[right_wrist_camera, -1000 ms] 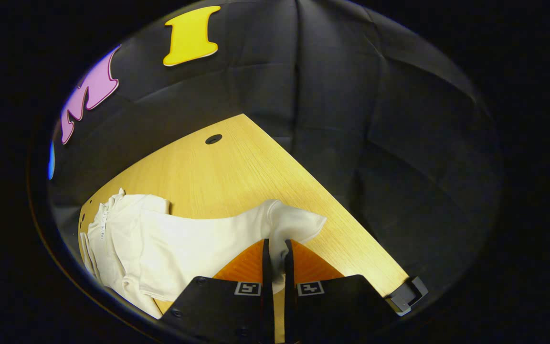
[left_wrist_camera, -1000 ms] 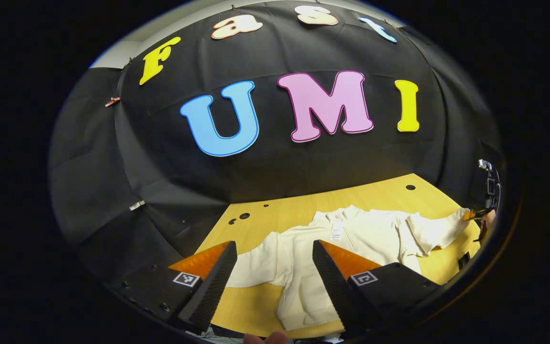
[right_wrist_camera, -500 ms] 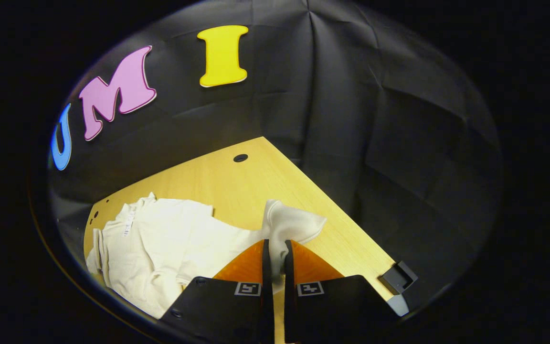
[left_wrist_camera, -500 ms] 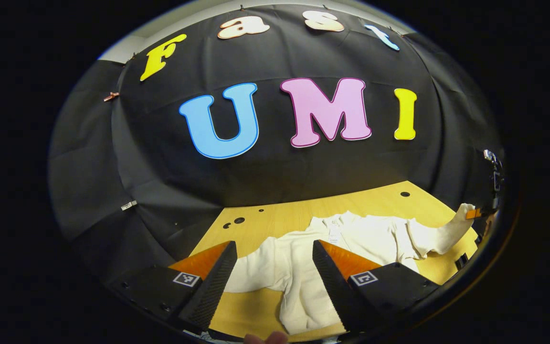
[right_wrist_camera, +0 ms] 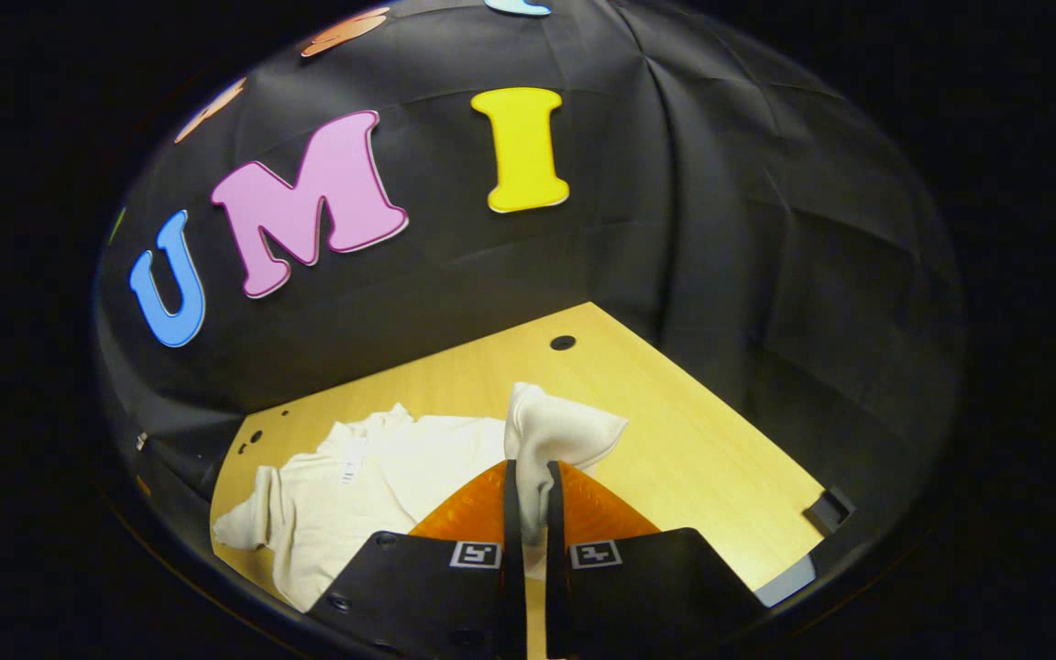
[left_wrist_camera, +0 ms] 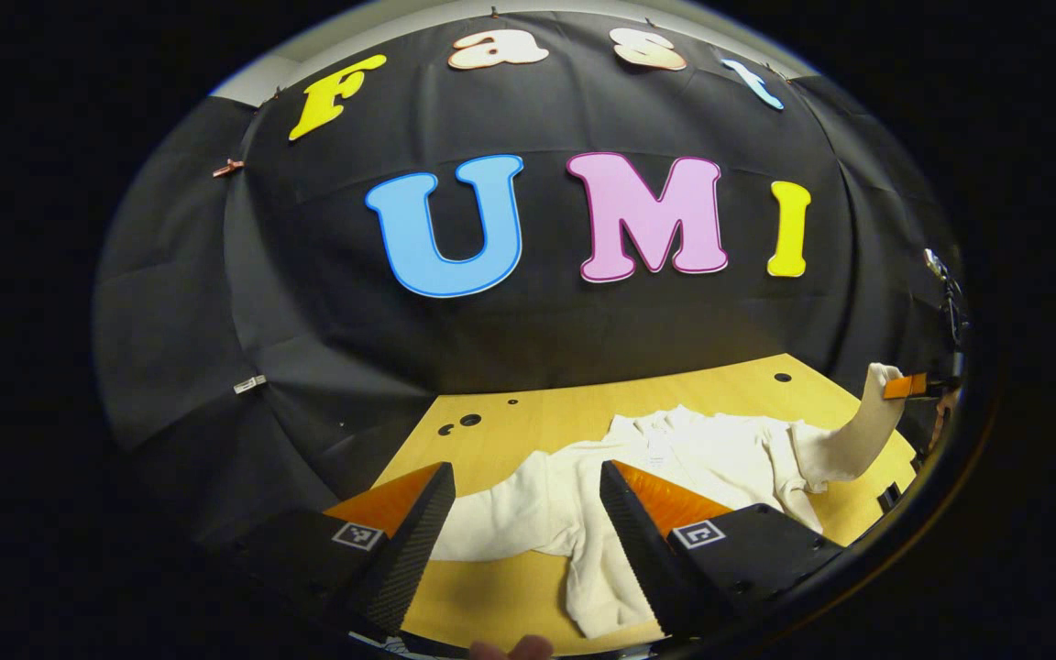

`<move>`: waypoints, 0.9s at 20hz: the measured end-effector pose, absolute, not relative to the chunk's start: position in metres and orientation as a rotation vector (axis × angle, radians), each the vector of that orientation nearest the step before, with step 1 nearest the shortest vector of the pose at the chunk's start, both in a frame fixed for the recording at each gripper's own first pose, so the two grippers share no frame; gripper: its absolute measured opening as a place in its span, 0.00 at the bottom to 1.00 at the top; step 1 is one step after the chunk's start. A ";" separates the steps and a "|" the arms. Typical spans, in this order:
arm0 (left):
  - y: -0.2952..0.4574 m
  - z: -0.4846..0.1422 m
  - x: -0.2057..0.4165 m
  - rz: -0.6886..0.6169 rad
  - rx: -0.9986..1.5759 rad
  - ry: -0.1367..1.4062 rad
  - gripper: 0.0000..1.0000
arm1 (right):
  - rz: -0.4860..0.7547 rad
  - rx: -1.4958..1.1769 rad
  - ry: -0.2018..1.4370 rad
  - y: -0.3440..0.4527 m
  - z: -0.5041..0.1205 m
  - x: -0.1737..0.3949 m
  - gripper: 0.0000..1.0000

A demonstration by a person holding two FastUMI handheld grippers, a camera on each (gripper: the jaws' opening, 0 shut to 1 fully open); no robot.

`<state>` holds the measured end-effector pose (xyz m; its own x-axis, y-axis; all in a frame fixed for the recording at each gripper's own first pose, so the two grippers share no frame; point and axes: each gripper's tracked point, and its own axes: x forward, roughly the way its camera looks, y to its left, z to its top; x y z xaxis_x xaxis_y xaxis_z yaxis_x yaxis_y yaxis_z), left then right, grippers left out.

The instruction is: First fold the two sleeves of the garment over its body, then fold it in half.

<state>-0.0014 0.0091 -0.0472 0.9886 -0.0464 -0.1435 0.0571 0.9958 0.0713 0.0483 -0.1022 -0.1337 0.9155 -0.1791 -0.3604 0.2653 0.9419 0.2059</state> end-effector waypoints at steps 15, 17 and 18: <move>0.146 -0.085 0.011 0.039 0.031 0.184 0.99 | 0.003 0.190 0.442 0.140 -0.180 0.123 0.12; 0.158 -0.090 0.013 0.041 0.032 0.193 0.98 | 0.011 0.188 0.484 0.158 -0.201 0.127 0.12; 0.165 -0.092 0.014 0.042 0.036 0.196 0.98 | 0.013 0.186 0.511 0.166 -0.214 0.128 0.12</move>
